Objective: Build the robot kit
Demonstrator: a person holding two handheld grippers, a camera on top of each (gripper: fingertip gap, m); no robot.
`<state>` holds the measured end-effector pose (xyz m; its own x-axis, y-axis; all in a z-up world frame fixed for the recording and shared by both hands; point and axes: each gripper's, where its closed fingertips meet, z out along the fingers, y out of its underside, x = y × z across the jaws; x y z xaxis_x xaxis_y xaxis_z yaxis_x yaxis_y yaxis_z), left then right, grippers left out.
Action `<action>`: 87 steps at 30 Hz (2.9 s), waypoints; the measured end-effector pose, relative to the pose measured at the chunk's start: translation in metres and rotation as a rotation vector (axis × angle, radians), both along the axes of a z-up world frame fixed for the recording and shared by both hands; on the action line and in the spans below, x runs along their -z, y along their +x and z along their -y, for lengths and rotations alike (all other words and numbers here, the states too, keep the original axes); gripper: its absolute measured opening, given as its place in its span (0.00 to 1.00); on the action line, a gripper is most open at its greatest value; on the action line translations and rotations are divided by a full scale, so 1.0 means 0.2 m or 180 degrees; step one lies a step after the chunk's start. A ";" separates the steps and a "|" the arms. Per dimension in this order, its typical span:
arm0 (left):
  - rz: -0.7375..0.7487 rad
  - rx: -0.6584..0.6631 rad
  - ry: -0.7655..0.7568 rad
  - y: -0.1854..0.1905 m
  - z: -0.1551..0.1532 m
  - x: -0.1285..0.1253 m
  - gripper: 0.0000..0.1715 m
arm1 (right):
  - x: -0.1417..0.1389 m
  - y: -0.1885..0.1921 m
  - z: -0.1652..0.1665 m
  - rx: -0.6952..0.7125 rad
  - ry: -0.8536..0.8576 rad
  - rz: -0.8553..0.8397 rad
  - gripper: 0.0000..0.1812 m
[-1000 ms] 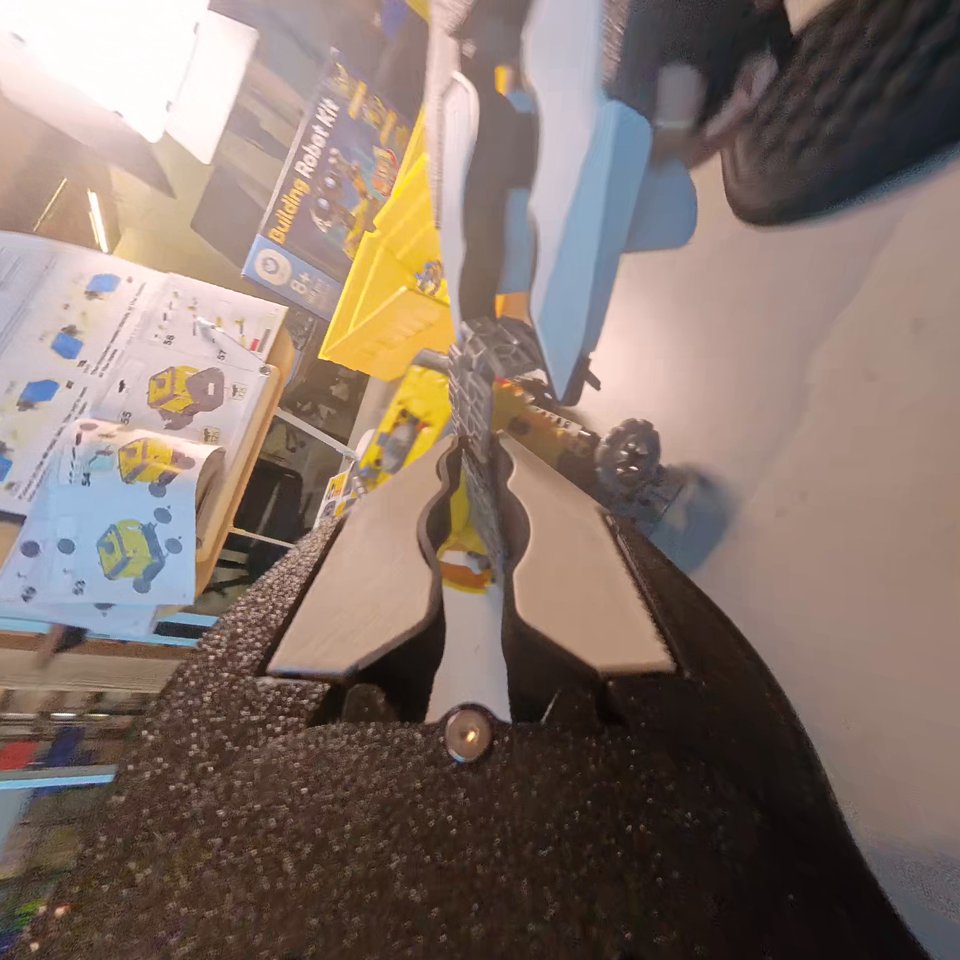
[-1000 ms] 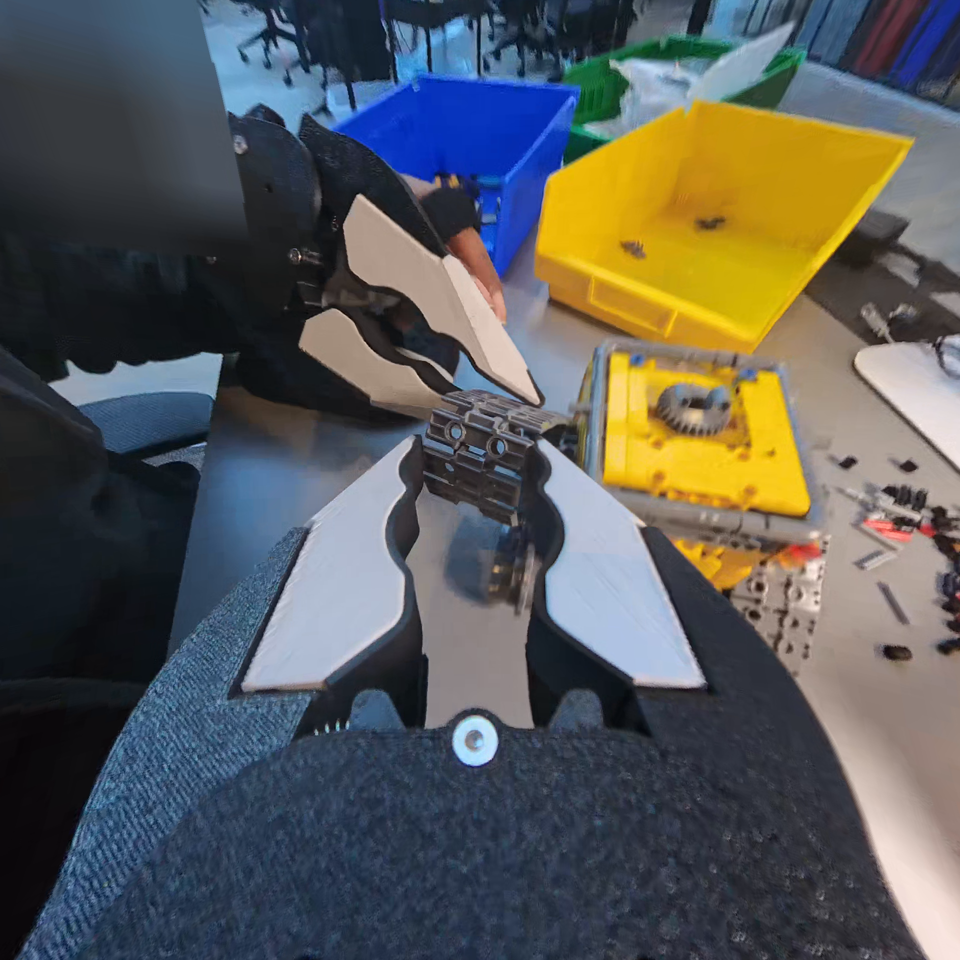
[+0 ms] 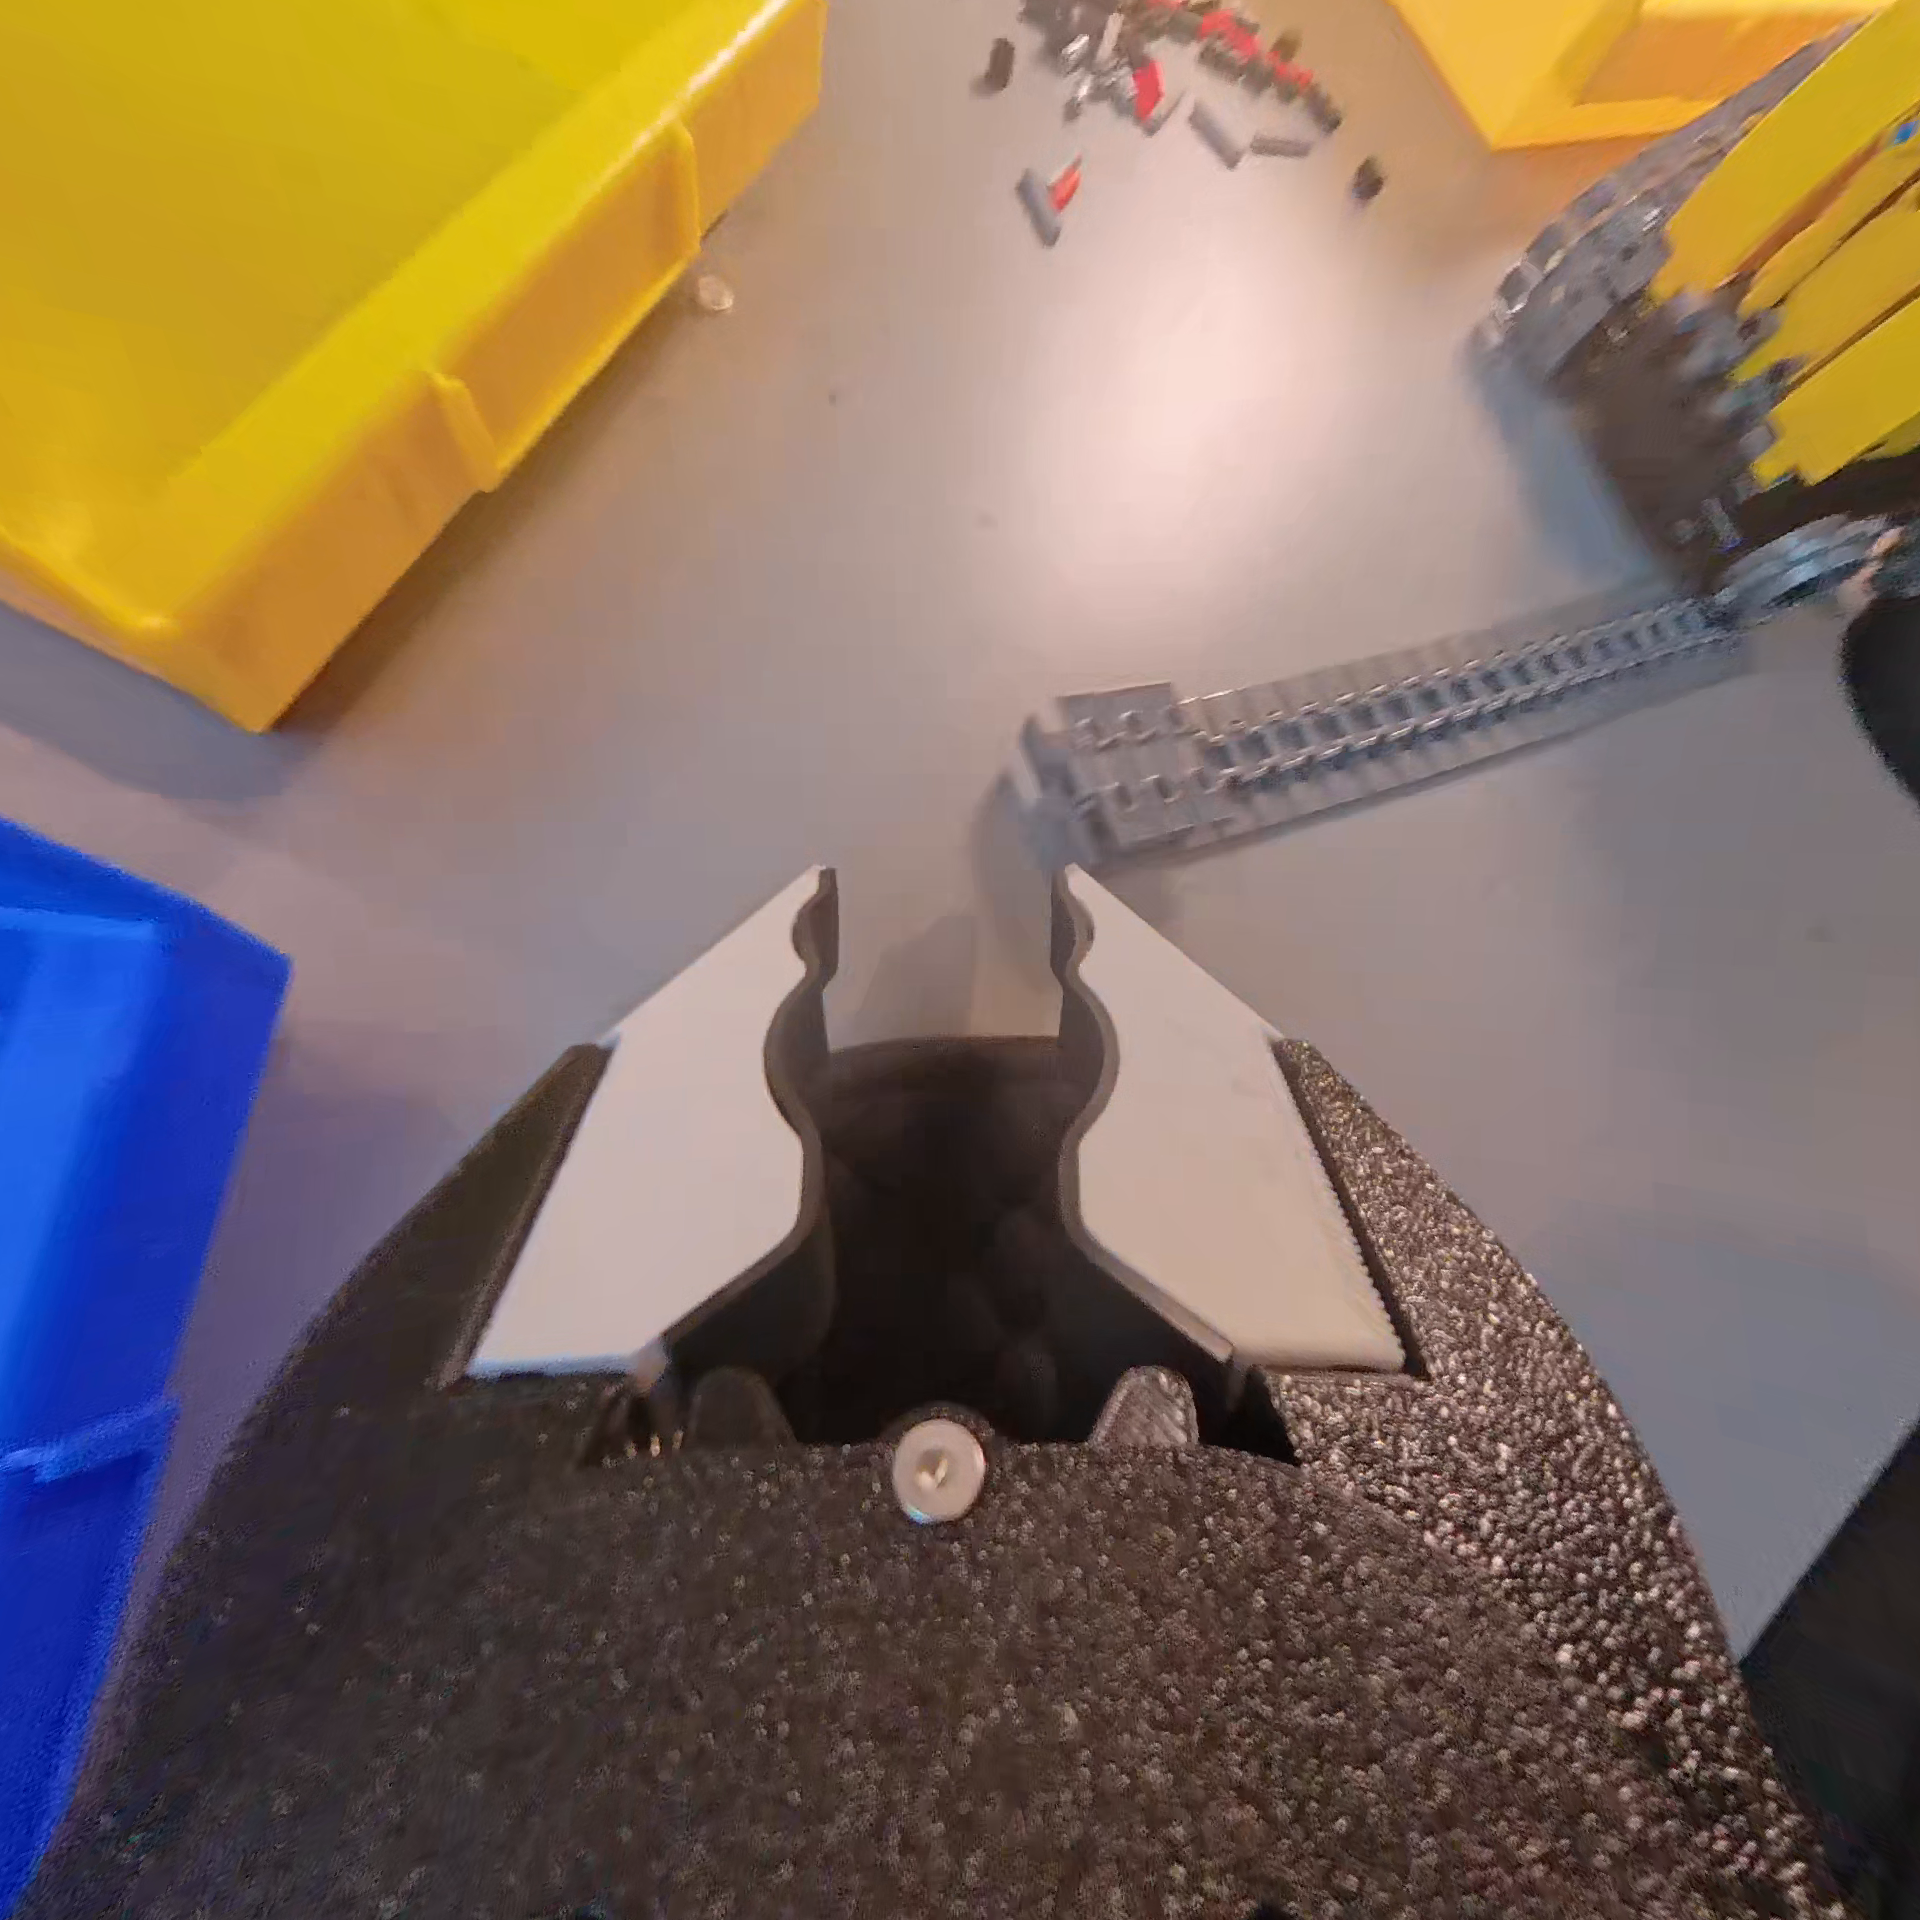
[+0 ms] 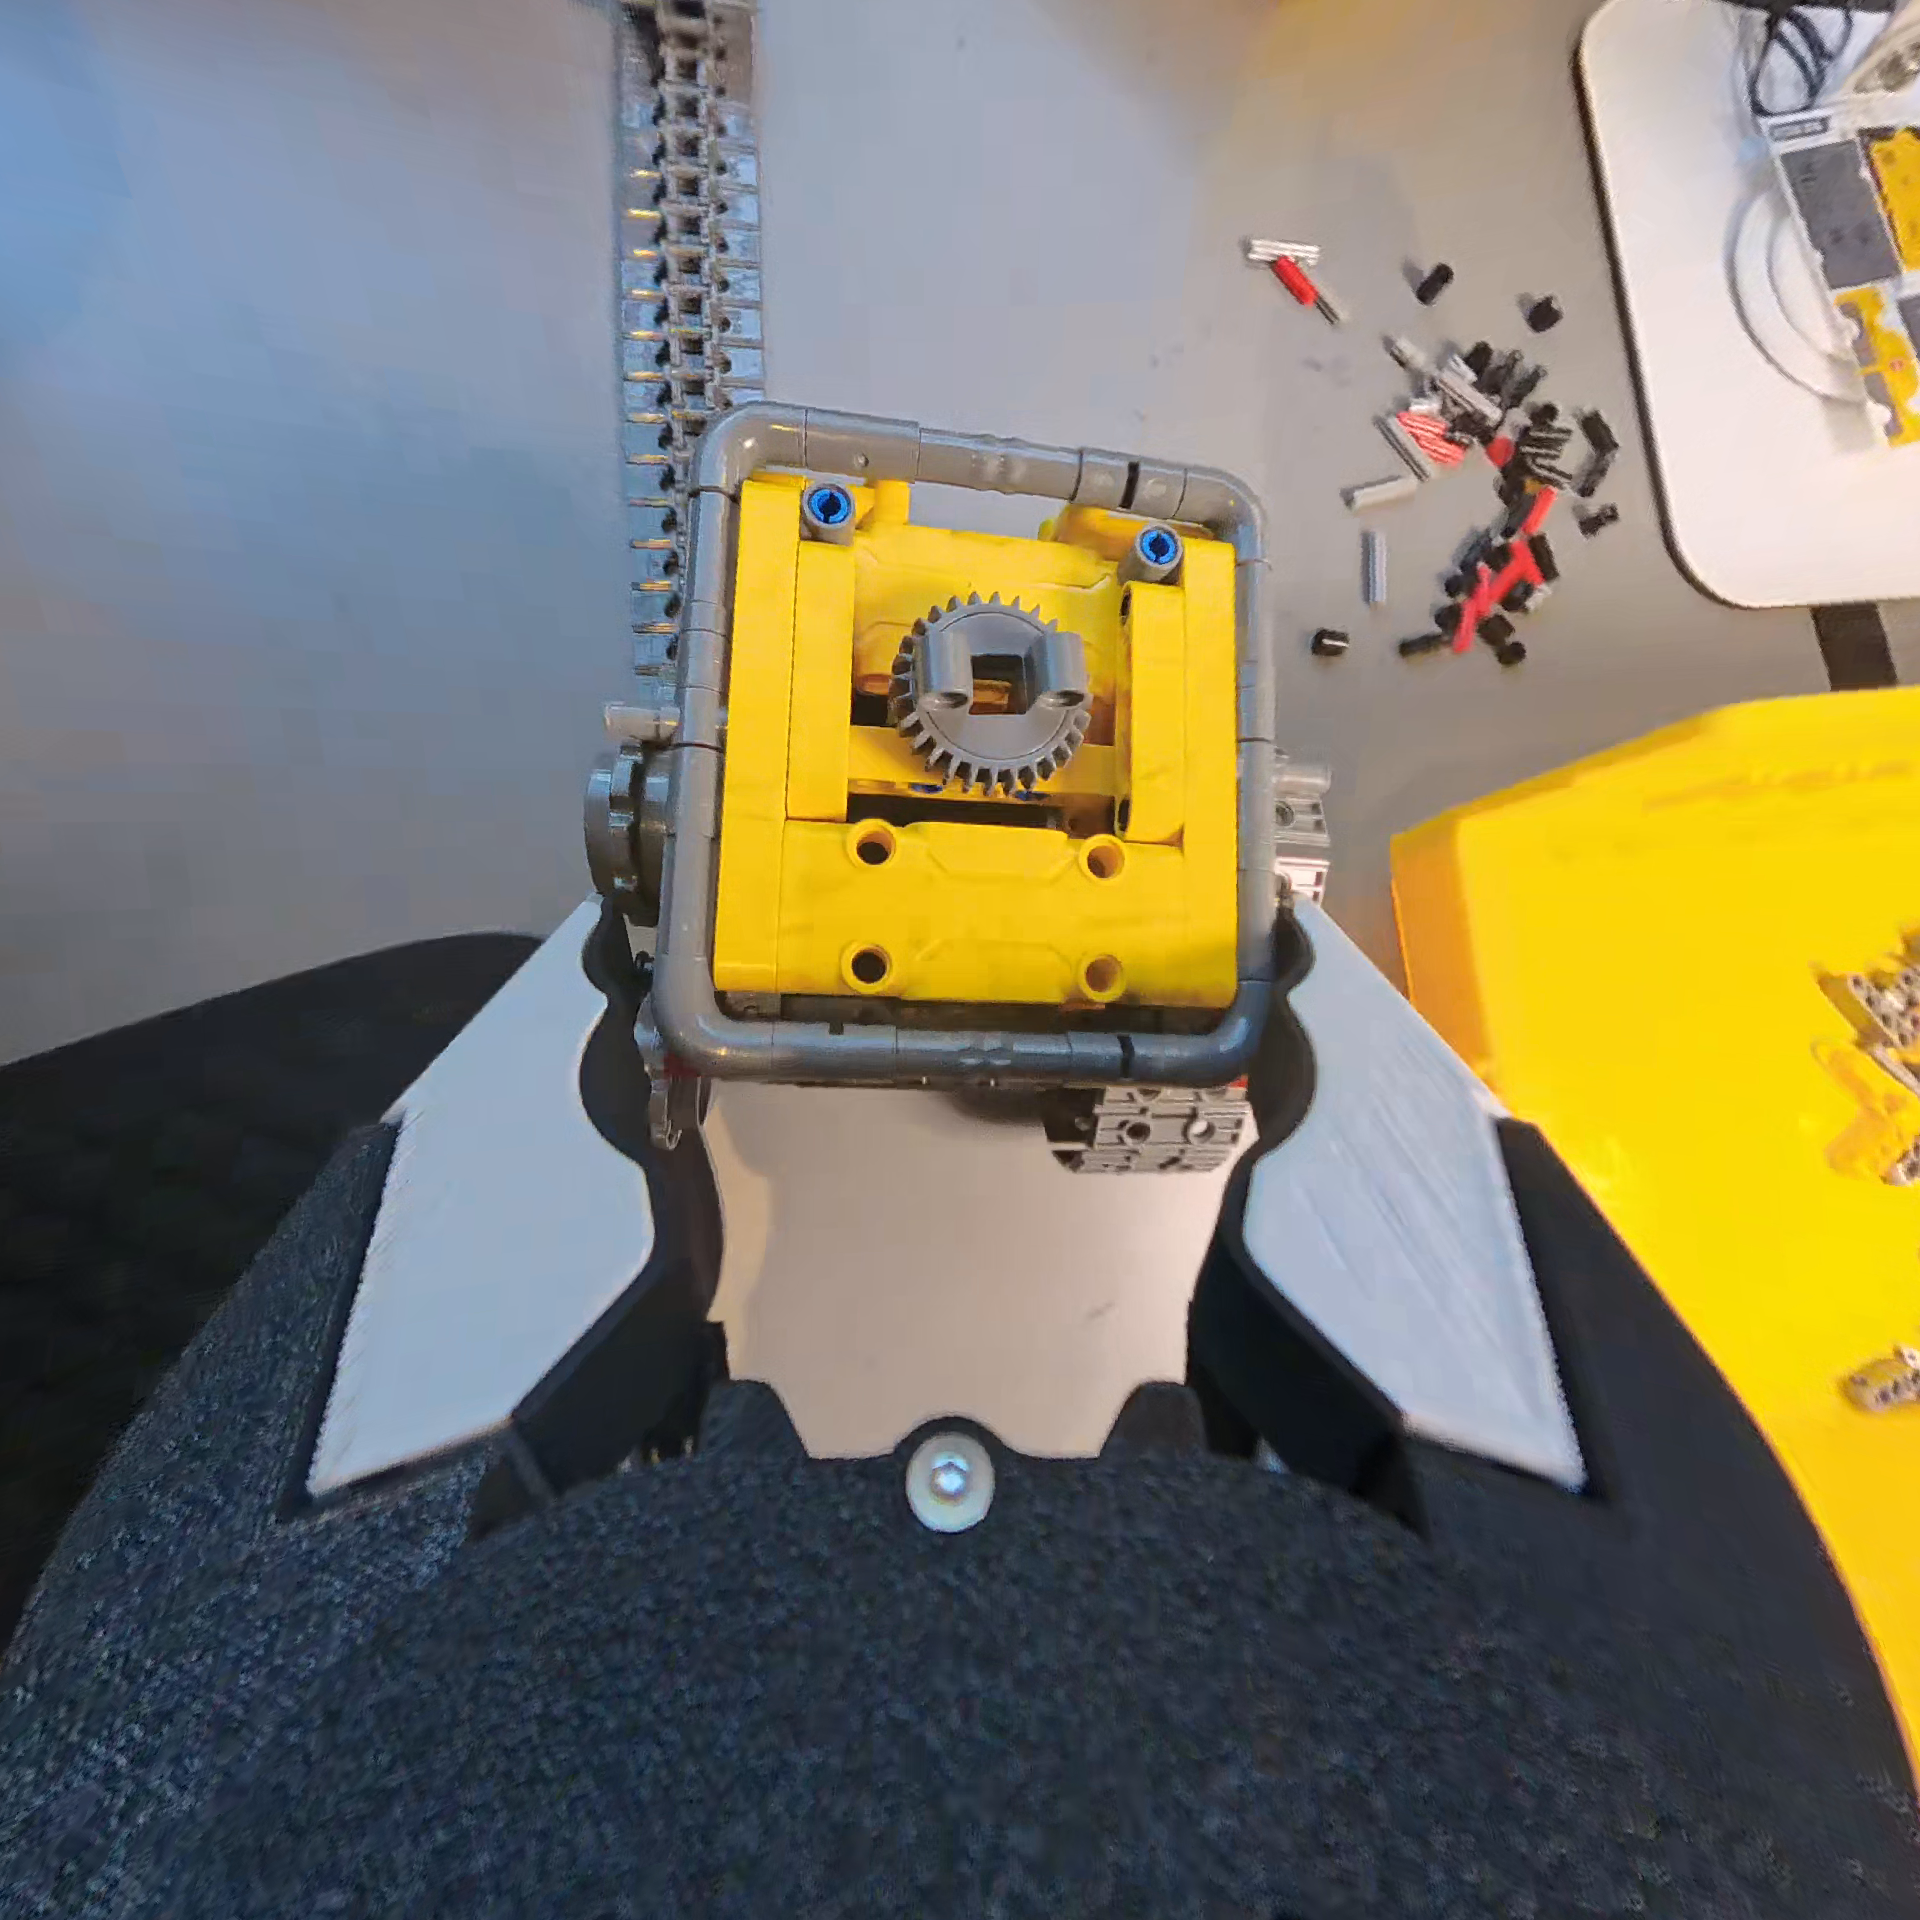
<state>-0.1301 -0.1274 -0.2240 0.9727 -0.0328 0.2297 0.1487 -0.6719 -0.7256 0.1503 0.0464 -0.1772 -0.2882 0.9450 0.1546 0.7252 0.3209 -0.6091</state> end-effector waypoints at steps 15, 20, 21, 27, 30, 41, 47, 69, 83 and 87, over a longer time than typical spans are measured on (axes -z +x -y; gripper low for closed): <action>-0.1305 0.1612 -0.0169 0.33 -0.19 0.06 0.05 | 0.00 0.24 -0.15 -0.0004 0.0084 0.0261 0.64; -0.0208 0.0966 -0.0456 0.25 -0.06 0.10 0.08 | 0.00 0.38 -0.20 -0.0058 0.0124 0.0337 0.63; -0.0176 0.0857 -0.0425 0.23 -0.05 0.08 0.09 | 0.00 0.41 -0.21 -0.0043 0.0117 0.0342 0.63; -0.0604 0.0952 -0.0371 0.21 -0.05 0.02 0.25 | 0.00 0.52 -0.27 0.0135 0.0187 0.0441 0.63; -0.0842 0.1097 -0.0513 0.25 -0.10 0.08 0.29 | -0.08 0.55 -0.29 0.0333 0.0229 0.0325 0.61; -0.0904 0.1362 -0.0612 0.30 -0.13 0.13 0.17 | -0.06 0.18 0.36 0.0129 0.0128 -0.0241 0.14; -0.0912 0.1400 -0.0553 0.27 -0.08 0.13 0.18 | 0.22 0.05 0.28 0.0725 -0.0091 -0.0208 0.00; -0.0649 0.1314 -0.0215 0.25 -0.07 0.12 0.16 | 0.29 -0.02 0.24 0.1017 -0.0097 -0.0036 0.00; -0.0426 0.1573 -0.0237 0.26 -0.06 0.11 0.15 | 0.35 0.01 0.20 0.1093 -0.0050 0.0340 0.00; -0.0401 0.1645 -0.0260 0.26 -0.05 0.11 0.14 | 0.35 0.03 0.24 0.1036 -0.0164 0.0492 0.00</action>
<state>-0.0780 -0.1171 -0.2467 0.8548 -0.5014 0.1340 -0.3012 -0.6895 -0.6587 0.1555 -0.0011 -0.2475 0.0128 0.9965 0.0824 0.8692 0.0297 -0.4936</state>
